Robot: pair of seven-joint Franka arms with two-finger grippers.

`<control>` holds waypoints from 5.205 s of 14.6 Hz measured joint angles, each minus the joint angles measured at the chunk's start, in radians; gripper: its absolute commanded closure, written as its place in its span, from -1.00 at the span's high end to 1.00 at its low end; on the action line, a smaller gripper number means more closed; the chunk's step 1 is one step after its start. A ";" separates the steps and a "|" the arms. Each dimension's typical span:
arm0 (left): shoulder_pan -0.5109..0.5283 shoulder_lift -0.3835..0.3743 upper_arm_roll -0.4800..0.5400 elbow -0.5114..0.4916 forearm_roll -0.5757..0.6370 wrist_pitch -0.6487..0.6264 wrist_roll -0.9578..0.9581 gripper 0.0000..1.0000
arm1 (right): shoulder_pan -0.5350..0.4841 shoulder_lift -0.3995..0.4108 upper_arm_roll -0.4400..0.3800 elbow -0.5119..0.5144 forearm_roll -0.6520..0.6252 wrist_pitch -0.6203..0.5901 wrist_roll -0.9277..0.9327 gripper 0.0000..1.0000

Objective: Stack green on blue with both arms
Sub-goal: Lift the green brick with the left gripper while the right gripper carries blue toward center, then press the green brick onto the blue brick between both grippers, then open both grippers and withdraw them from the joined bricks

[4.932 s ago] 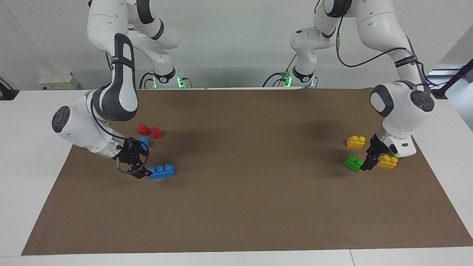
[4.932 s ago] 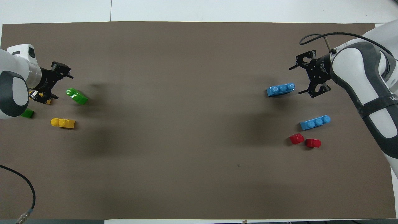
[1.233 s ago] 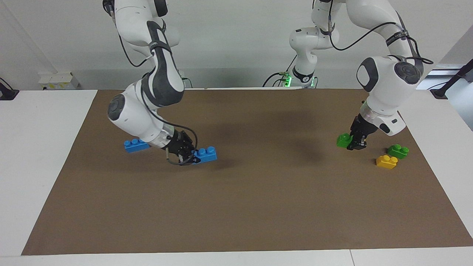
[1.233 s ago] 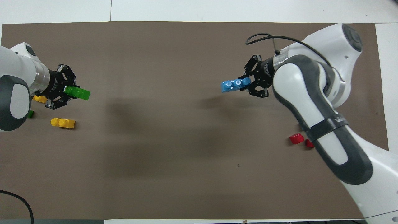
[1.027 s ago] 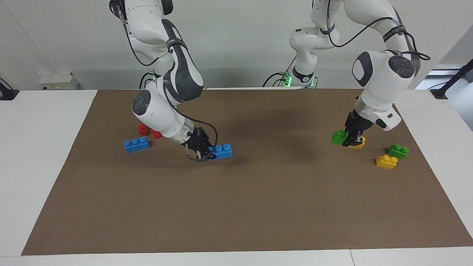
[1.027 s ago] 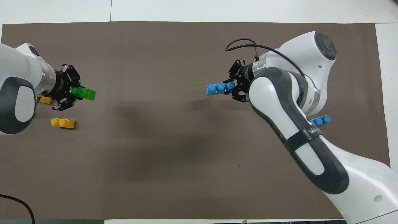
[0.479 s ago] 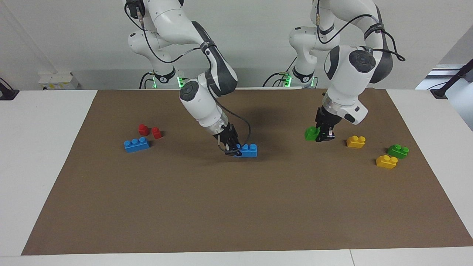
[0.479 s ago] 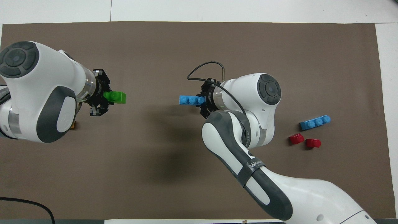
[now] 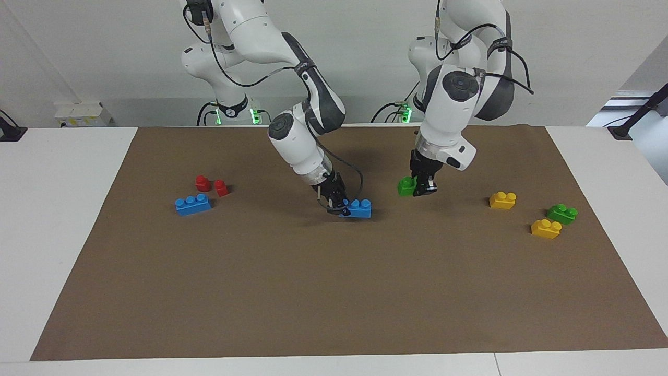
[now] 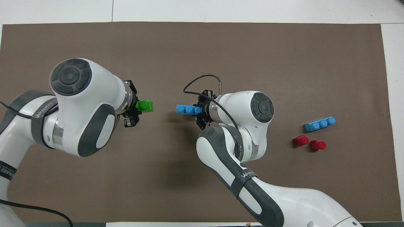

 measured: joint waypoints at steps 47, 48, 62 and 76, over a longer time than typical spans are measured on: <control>-0.226 0.117 0.000 -0.128 0.162 0.298 -0.400 -1.00 | 0.046 0.037 -0.001 -0.039 0.000 0.007 -0.009 -1.00; -0.226 0.112 0.001 -0.138 0.162 0.314 -0.400 -1.00 | 0.046 0.037 -0.001 -0.039 0.000 0.007 -0.009 -1.00; -0.205 0.143 0.015 -0.197 0.163 0.434 -0.297 1.00 | 0.045 0.038 -0.002 -0.042 0.002 0.010 -0.014 0.36; -0.113 0.051 0.019 -0.204 0.163 0.307 -0.242 1.00 | -0.126 0.020 -0.014 -0.053 0.001 -0.105 -0.173 0.95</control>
